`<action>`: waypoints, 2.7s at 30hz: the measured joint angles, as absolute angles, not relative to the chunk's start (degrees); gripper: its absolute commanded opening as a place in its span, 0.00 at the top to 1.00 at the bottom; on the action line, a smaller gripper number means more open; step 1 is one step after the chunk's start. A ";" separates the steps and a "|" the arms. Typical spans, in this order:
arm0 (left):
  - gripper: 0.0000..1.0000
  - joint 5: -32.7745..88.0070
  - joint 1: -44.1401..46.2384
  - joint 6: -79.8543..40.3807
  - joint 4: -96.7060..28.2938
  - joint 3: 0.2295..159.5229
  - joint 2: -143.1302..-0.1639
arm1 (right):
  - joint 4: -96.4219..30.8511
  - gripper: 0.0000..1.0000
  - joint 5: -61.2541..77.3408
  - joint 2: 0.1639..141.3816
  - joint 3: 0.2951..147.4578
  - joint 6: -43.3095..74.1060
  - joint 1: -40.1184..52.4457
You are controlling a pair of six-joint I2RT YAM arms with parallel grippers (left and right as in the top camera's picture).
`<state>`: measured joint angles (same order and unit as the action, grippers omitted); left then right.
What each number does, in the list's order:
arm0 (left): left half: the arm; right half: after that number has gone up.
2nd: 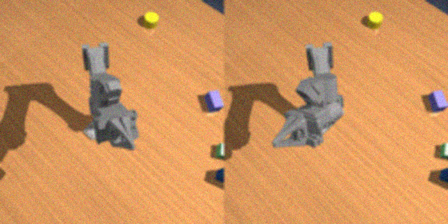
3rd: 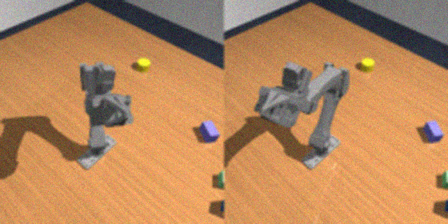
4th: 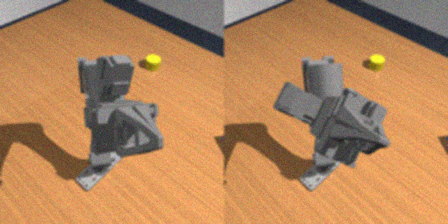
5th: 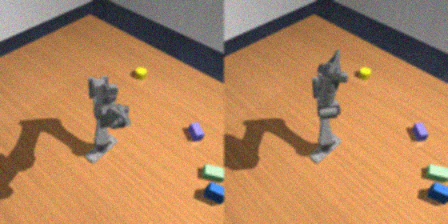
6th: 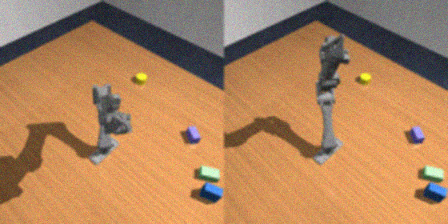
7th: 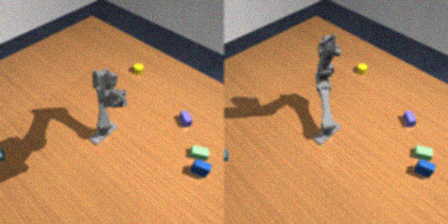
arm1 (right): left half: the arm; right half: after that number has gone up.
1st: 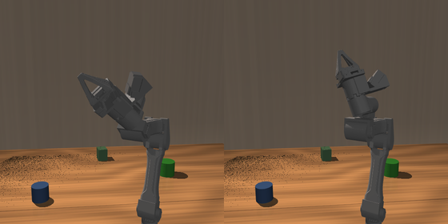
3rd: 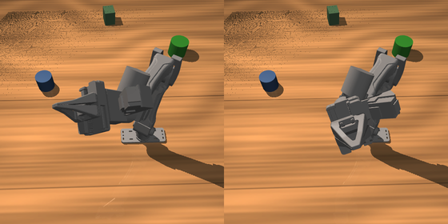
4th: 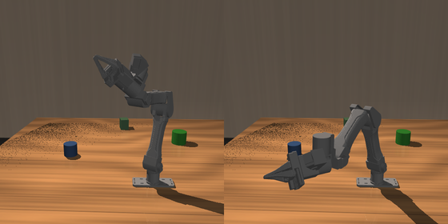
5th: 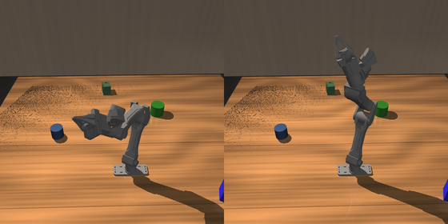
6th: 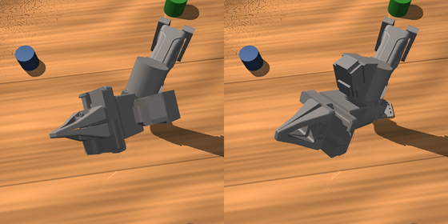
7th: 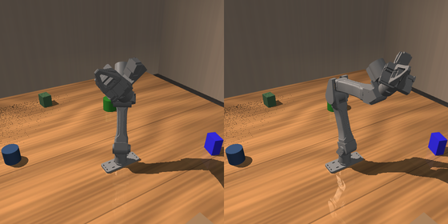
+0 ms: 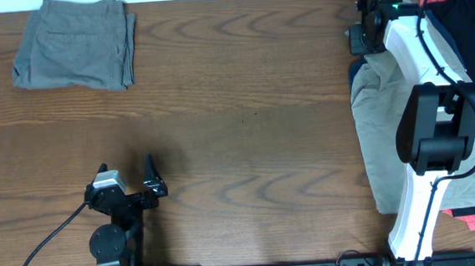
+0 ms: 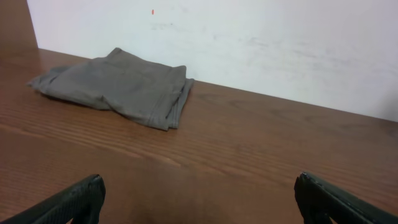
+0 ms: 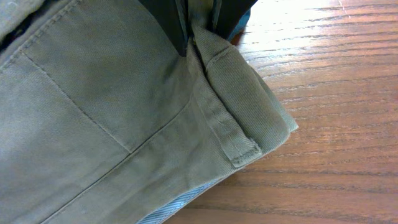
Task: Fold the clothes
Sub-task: 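Lift the khaki pants off the stack with the right gripper, then drag the khaki pants left and release them on the table center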
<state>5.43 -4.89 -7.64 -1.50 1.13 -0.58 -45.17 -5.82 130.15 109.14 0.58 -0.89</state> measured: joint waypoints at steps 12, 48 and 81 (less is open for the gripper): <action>0.02 5.43 -4.89 -7.64 -1.50 1.13 -0.58 | -43.92 0.99 -5.52 130.15 109.14 0.40 -0.75; 0.02 5.45 -4.89 -7.64 -1.50 1.13 -0.58 | -42.98 0.99 7.51 119.48 109.38 1.93 35.22; 0.02 5.43 -4.89 -7.64 -1.50 1.13 -0.58 | -59.27 0.01 -15.38 112.77 109.38 5.82 -0.23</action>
